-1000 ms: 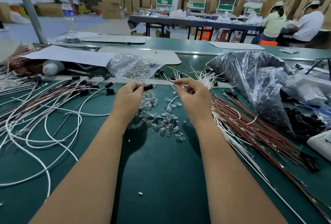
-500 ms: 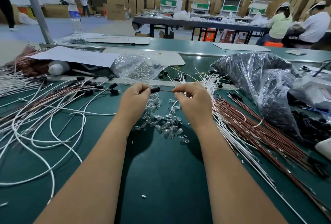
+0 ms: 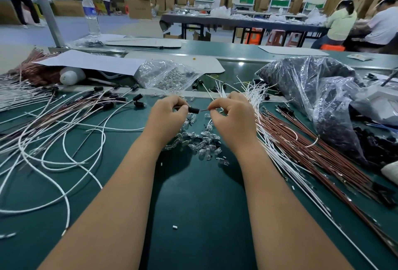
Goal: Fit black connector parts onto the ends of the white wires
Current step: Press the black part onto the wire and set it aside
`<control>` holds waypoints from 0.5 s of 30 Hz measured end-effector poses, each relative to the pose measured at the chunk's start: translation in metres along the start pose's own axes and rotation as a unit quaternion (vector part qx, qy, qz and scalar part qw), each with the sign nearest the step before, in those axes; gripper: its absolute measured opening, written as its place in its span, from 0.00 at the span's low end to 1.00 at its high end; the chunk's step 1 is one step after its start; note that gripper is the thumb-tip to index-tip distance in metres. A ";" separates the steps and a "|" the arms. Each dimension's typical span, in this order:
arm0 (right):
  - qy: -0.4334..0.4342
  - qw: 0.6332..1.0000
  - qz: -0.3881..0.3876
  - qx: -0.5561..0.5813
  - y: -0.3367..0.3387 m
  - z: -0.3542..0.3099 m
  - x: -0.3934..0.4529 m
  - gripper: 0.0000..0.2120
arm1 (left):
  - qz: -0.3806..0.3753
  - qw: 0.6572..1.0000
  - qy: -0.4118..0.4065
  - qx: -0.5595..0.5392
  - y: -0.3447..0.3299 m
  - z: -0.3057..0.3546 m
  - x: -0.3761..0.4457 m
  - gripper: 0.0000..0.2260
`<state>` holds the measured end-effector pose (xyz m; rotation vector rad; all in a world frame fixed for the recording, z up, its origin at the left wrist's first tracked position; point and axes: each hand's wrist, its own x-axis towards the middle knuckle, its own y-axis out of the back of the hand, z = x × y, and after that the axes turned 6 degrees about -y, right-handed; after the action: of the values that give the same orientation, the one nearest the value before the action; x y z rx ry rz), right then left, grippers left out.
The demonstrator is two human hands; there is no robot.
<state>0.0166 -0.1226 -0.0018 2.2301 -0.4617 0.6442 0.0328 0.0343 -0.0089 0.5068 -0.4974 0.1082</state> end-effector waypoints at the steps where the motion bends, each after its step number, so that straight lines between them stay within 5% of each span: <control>1: 0.004 1.000 0.003 -0.009 0.000 0.001 0.000 0.07 | 0.003 1.000 0.001 0.002 0.000 0.000 0.000 0.06; 15: -0.002 0.999 0.033 0.029 0.001 -0.003 -0.002 0.07 | 0.007 0.996 0.002 -0.090 0.001 0.005 0.000 0.07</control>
<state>0.0132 -0.1211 -0.0009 2.2786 -0.5277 0.6945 0.0304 0.0325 -0.0045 0.3261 -0.5025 0.0764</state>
